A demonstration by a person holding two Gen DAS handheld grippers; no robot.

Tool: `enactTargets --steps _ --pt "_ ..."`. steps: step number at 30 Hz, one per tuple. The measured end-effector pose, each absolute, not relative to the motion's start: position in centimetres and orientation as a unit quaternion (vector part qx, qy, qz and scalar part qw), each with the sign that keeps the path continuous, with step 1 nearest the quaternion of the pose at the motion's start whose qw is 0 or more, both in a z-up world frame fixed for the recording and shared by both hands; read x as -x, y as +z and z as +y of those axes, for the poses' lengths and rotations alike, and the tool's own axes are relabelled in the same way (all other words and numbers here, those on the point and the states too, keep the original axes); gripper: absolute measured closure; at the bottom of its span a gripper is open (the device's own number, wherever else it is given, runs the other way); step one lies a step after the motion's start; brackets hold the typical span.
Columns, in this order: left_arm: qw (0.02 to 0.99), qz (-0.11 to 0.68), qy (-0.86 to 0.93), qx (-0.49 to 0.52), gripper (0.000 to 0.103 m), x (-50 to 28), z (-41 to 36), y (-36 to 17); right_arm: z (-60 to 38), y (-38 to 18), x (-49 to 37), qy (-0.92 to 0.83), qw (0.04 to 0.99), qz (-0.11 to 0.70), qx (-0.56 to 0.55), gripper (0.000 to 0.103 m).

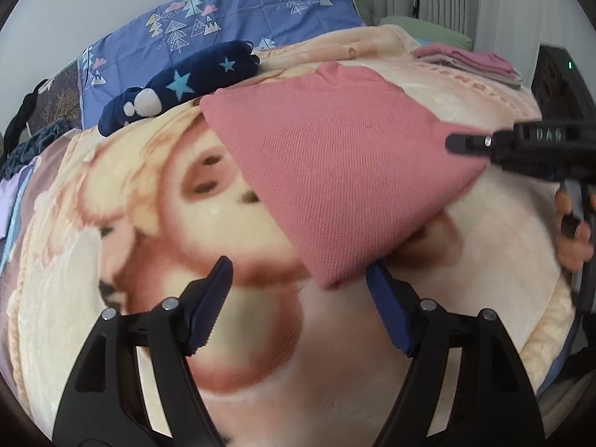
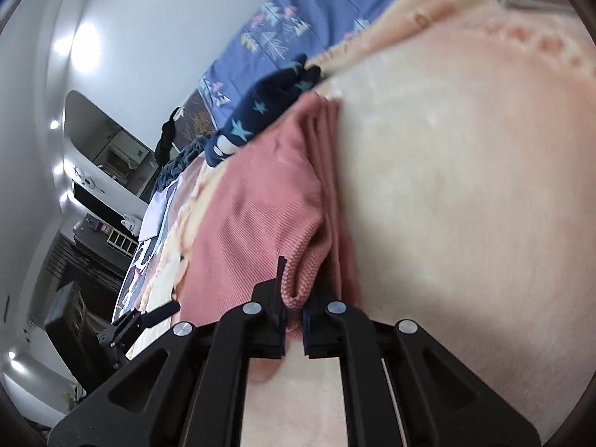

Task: Fold small clothes

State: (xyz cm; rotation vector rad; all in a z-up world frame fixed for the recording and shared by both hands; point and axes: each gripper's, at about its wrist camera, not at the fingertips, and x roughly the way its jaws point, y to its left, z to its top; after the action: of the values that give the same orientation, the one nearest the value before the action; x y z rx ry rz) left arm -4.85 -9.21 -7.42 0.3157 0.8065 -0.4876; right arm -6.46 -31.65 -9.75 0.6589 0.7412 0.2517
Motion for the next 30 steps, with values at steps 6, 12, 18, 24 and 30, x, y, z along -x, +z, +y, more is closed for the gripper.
enactTargets --steps 6,12,18,24,30 --pt "0.899 0.363 -0.194 -0.151 0.026 4.6 -8.7 -7.0 -31.4 -9.0 7.0 0.119 0.885 0.343 -0.292 0.097" --pt "0.893 0.384 -0.163 -0.167 0.032 4.9 -7.5 -8.4 -32.0 -10.4 6.3 0.127 0.864 0.38 -0.306 0.096" --pt "0.865 0.411 -0.276 -0.086 0.083 5.7 -5.4 -5.1 -33.4 -6.0 5.7 0.131 0.892 0.355 -0.246 0.071" --pt "0.872 0.386 -0.298 -0.053 0.083 3.0 -6.9 -4.3 -34.0 -3.8 -0.5 0.139 0.901 0.342 -0.227 0.071" --pt "0.863 0.417 -0.271 -0.095 0.082 1.2 -10.2 -8.6 -33.6 -5.0 -7.5 0.144 0.884 0.381 -0.228 0.071"
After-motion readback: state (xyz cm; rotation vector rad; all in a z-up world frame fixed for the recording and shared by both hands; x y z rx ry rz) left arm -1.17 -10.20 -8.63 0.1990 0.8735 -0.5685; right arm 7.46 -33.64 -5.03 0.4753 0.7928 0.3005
